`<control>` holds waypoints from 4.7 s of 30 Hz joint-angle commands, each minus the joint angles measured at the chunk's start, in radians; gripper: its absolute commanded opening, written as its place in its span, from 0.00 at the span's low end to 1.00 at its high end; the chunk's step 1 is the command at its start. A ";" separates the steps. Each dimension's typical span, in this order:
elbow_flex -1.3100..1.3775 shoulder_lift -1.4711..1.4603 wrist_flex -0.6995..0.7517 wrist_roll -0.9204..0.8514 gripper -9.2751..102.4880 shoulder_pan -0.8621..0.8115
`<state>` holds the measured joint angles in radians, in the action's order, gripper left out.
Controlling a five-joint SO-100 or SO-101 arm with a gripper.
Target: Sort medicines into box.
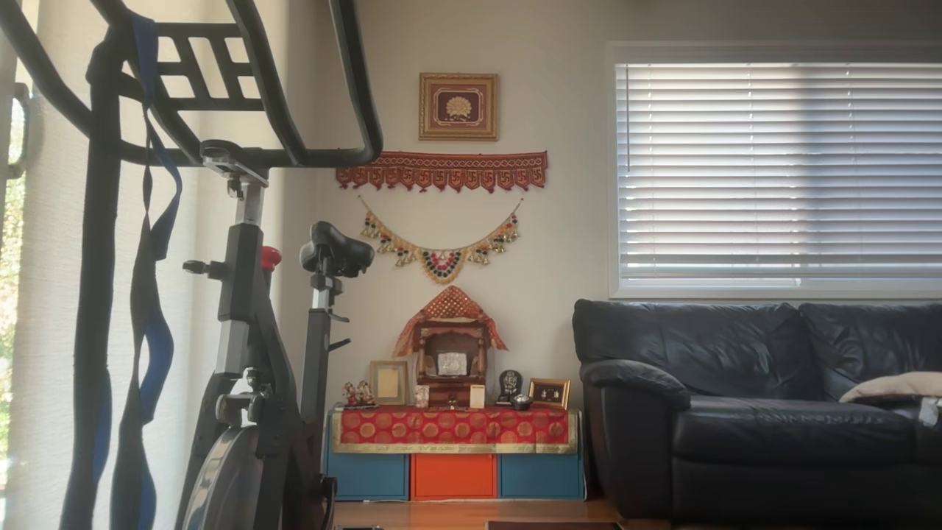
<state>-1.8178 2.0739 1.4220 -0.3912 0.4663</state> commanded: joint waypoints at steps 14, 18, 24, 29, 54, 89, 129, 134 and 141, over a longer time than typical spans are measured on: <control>0.143 -0.155 -0.098 0.005 0.09 0.064; 0.120 -0.140 -0.118 0.009 0.09 0.071; 0.101 -0.118 -0.129 0.014 0.09 0.081; 0.120 -0.133 -0.127 0.026 0.15 0.081; 0.129 -0.284 -0.221 0.038 0.35 0.069; 0.137 -0.341 -0.218 0.086 0.41 0.084; 0.158 -0.354 -0.245 0.178 0.37 0.137; 0.164 -0.354 -0.247 0.187 0.36 0.147; 0.169 -0.350 -0.245 0.207 0.37 0.164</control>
<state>-1.7365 1.6843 1.1873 -0.1871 0.6105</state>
